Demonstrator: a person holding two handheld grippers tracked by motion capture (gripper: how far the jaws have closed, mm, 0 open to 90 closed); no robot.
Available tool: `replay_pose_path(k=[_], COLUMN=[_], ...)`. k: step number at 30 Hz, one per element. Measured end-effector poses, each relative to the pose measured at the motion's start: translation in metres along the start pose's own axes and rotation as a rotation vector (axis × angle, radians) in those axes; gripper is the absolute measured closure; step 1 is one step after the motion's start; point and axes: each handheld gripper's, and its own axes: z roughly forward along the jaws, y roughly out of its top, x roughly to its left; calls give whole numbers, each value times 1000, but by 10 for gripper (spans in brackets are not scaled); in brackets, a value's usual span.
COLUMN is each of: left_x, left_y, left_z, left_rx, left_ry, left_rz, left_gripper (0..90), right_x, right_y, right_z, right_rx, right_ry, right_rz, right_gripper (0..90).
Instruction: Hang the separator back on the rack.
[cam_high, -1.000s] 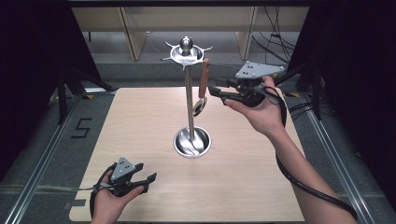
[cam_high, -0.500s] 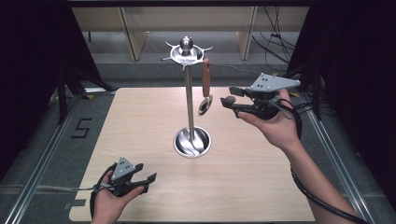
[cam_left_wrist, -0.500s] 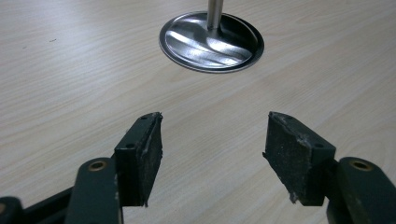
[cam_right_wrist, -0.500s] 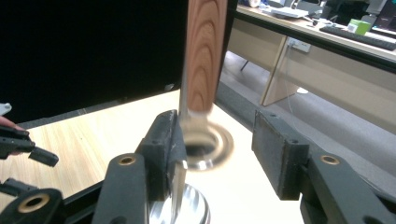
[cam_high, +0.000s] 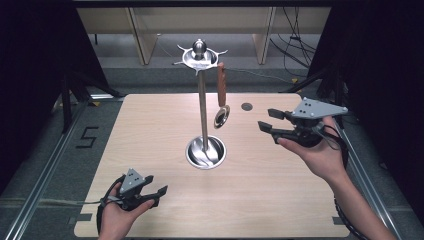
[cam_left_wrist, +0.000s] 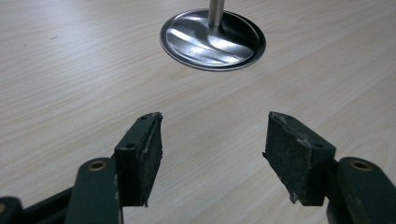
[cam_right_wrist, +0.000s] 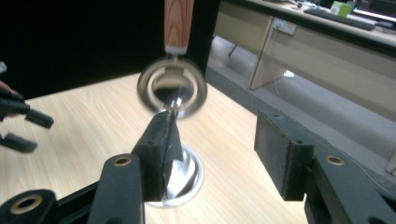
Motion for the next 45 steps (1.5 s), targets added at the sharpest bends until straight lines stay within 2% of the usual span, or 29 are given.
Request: replay_pose_path(k=[3, 4, 6, 7, 9, 10, 12, 15, 17, 18, 19, 21, 22, 23, 24, 28, 31, 32, 33, 34, 35, 37, 39, 41, 42, 43, 44, 45], left_x=[1, 1, 1, 1, 1, 0, 0, 0, 0, 0, 0, 0, 0, 0, 0, 0, 0, 1, -1, 0, 0, -1, -1, -1, -2, -2, -2, -2], left_y=[0, 0, 0, 0, 0, -1, -1, -1, -1, -1, -1, -1, -1, -1, -1, -2, -2, -1, -1, -1, -1, -1, 0, 0, -1, -1, 0, 0], left_z=[1, 0, 0, 0, 0, 1, 1, 1, 1, 1, 1, 1, 1, 1, 2, 2, 2, 2, 1, 1, 1, 1, 1, 1, 1, 2, 1, 1], left_rx=[0, 11, 11, 4, 6, 6, 8, 10, 8, 7, 7, 9, 10, 10, 10, 17, 17, 24, 16, 19, 19, 11, 12, 7, 10, 11, 6, 6], left_ry=[-6, 1, 1, -2, -1, -2, -2, -2, -3, 0, 0, 0, 0, 0, 0, 1, -1, 6, 7, 6, 5, -3, -11, -13, -15, -16, -19, -19], left_rz=[5, 15, 10, 8, 7, -10, -8, -6, 2, -12, -11, -12, -11, -11, -11, -6, -1, 18, 2, 13, 12, 2, 8, 8, 0, -6, -3, 9], left_gripper=[358, 358, 358, 358, 358, 358, 358, 358, 358, 358, 358, 358, 358, 358, 358, 358, 358, 358, 358, 357, 357, 357, 357, 357, 357, 357, 357, 357], right_x=[-2, -2, -2, -3, -3, -3, -4, -4, -5, -4, -7, -7, -9, -8, -9, -8, -9, -9, -9, -11, -9, -10, -11, -11, -13, -11, -12, -12], right_y=[-13, -17, -26, -30, -39, -43, -52, -66, -75, -80, -85, -95, -101, -106, -112, -133, -148, -152, -156, -160, -163, -168, -172, -174, -176, -176, -178, -179], right_z=[-7, -9, -13, -15, -17, -19, -21, -26, -30, -32, -34, -37, -38, -40, -40, -45, -45, -46, -47, -46, -47, -47, -47, -47, -46, -46, -46, -46], right_rx=[0, 8, 17, 23, 38, 45, 41, 60, 90, 84, 90, 95, 102, 117, 110, 134, 134, 140, 150, 143, 150, 156, 167, 169, 162, 164, 169, 177], right_ry=[-23, -21, -20, -22, -25, -21, -46, -55, -37, -59, -60, -69, -70, -67, -77, -87, -95, -100, -106, -118, -119, -133, -143, -147, -152, -151, -154, -153], right_rz=[-2, 12, 15, 2, 12, 11, 17, 50, 68, 93, 82, 109, 97, 130, 119, 168, 188, 190, 195, 180, 214, 208, 200, 213, 187, 220, 208, 220], right_gripper=[485, 482, 478, 476, 472, 469, 467, 464, 462, 461, 460, 460, 459, 459, 459, 459, 459, 459, 460, 460, 461, 460, 461, 460, 460, 460, 461, 460])
